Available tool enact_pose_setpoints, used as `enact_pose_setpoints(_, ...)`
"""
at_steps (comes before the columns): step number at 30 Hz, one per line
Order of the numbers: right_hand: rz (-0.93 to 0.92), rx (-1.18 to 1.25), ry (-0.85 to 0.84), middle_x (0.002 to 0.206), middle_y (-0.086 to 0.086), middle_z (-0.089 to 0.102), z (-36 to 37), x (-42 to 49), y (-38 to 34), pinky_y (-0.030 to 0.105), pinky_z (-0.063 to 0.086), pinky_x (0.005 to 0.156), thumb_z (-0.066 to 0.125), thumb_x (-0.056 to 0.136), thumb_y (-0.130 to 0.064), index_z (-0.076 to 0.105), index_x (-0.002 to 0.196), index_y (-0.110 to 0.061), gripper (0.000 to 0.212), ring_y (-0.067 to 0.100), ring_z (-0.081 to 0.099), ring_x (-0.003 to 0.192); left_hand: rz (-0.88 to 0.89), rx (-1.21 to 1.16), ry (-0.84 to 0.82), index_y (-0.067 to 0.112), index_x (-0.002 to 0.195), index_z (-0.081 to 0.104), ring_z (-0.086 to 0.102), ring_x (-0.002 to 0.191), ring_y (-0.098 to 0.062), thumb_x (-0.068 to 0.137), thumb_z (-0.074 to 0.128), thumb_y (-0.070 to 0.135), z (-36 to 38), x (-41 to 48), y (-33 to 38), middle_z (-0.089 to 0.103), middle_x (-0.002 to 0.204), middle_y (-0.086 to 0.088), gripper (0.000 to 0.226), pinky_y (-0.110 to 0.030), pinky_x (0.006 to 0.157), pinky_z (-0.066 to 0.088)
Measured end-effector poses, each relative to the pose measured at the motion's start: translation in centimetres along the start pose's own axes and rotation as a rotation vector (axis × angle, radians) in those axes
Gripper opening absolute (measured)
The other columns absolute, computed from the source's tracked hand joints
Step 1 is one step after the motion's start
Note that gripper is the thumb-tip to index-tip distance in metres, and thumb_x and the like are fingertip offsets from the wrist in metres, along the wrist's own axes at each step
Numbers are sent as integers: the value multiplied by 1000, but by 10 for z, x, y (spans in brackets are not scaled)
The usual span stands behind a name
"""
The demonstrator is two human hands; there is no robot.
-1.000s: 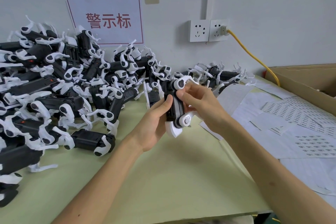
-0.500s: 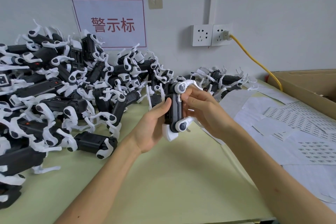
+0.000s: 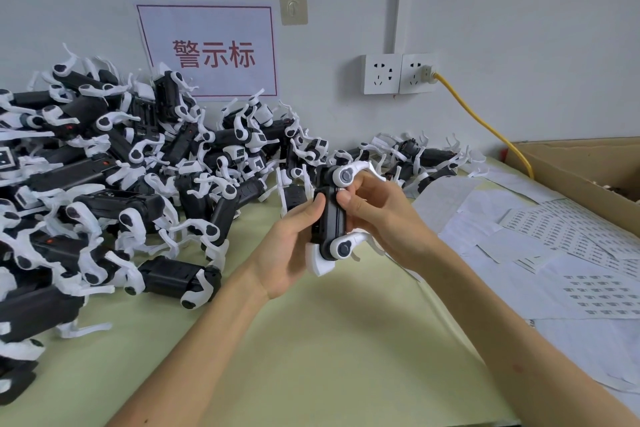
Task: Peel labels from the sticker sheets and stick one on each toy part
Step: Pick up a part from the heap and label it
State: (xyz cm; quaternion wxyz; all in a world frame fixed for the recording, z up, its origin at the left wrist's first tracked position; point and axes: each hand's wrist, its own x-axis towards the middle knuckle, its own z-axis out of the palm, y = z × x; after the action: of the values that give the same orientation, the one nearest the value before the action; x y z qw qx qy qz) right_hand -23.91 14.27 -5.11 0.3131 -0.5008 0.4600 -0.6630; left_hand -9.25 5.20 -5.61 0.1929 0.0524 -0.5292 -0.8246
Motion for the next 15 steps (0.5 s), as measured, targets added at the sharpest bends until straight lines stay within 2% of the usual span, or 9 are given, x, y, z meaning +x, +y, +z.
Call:
enact_pose_setpoints(3,-17,35,-26,81,15,58,-2,1,1,28,51,66,74,87,-23,60,77,-16,19,27,56,70,-10,2,0,26,112,80,70,101,-11,92,59,45,-2,0,0,75,109,3,35,-24,88,56)
enact_pose_setpoints(8,-15,71,-59,73,4,59,-1,0,-1,22,50,63,69,92,-14,54,82,-9,18,16,57,61,7,-24,-3,23,114,79,68,108,-16,82,68,47,-4,3,-1,73,115,-2,41,-32,101,50)
enact_pose_setpoints(11,-13,80,-75,73,4,59,-3,1,-2,22,51,64,66,88,-15,55,83,-8,14,16,57,62,8,-57,-14,21,116,79,69,110,-16,82,70,46,-6,5,-3,73,119,-3,43,-34,104,49)
enact_pose_setpoints(15,-91,-1,7,73,5,58,-9,4,-1,28,50,67,77,85,-12,57,84,-4,22,20,56,66,5,-29,7,21,114,79,69,109,-17,87,65,46,-7,5,-3,74,119,-4,39,-35,102,51)
